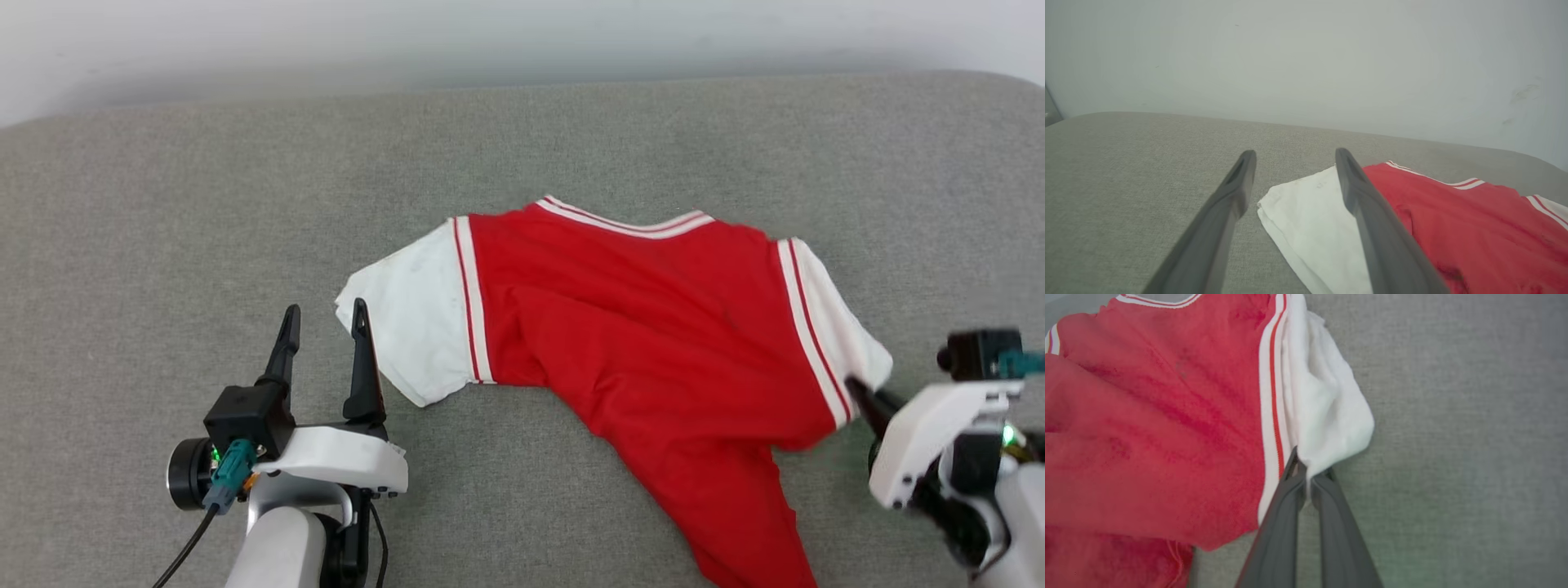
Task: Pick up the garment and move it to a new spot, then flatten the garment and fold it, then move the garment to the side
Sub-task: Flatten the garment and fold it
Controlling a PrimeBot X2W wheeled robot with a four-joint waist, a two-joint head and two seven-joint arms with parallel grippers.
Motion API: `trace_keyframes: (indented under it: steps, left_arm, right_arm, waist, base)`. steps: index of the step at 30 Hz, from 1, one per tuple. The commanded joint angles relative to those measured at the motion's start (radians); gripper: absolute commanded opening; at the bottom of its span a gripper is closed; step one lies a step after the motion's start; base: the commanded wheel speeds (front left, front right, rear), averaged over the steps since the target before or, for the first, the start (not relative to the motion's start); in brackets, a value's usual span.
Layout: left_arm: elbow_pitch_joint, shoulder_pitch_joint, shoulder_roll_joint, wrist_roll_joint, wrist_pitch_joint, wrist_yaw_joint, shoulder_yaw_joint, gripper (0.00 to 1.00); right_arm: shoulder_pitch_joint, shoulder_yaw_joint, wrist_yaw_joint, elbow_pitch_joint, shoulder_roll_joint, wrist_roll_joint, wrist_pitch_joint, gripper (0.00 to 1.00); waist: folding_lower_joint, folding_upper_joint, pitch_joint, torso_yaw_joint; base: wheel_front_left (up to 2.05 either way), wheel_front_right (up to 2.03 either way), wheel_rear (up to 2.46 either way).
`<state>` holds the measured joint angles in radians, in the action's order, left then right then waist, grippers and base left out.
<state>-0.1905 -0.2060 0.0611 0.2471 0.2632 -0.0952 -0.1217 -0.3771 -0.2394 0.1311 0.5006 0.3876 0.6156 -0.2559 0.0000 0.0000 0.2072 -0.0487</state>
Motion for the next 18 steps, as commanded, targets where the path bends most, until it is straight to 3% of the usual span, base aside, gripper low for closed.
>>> trace_keyframes:
  steps: [1, 2, 3, 4, 5, 13, 18]
  left_arm:
    - [-0.006, 0.015, 0.006, 0.002, 0.002, 0.003, 0.003, 1.0]
    - [-0.01, 0.016, 0.009, 0.004, 0.002, 0.002, 0.005, 1.0]
    - [-0.014, 0.018, 0.009, 0.007, 0.002, 0.002, 0.007, 1.0]
    - [-0.015, 0.021, 0.009, 0.008, 0.002, 0.0, 0.009, 1.0]
    - [-0.017, 0.025, 0.01, 0.009, 0.002, -0.002, 0.01, 1.0]
    - [-0.032, 0.065, 0.025, 0.022, -0.004, -0.008, 0.021, 1.0]
    - [-0.03, 0.086, 0.048, 0.026, -0.033, -0.015, 0.028, 1.0]
  right_arm:
    - [0.065, 0.041, -0.001, -0.009, -0.034, -0.024, -0.006, 0.0]
    - [0.093, 0.057, -0.001, -0.01, -0.044, -0.044, -0.008, 0.0]
    - [0.119, 0.074, -0.001, -0.018, -0.063, -0.053, -0.013, 0.16]
    - [0.137, 0.092, -0.001, -0.028, -0.08, -0.07, -0.004, 0.63]
    - [0.152, 0.109, -0.001, -0.038, -0.087, -0.097, 0.011, 1.0]
    - [0.231, 0.256, -0.001, -0.18, -0.189, -0.269, 0.246, 1.0]
    - [0.284, 0.301, -0.001, -0.28, -0.249, -0.349, 0.316, 1.0]
  waist:
    - [0.0, 0.0, -0.013, -0.001]
    - [0.0, 0.0, -0.019, -0.001]
    - [0.0, 0.0, -0.024, 0.0]
    - [0.0, 0.0, -0.027, -0.001]
    - [0.0, 0.0, -0.033, -0.002]
    - [0.0, 0.0, -0.089, -0.003]
    - [0.0, 0.0, -0.124, -0.006]
  base:
    - [0.0, 0.0, 0.0]
    - [0.0, 0.0, 0.0]
    - [0.0, 0.0, 0.0]
    - [0.0, 0.0, 0.0]
    - [0.0, 0.0, 0.0]
    - [0.0, 0.0, 0.0]
    - [0.0, 0.0, 0.0]
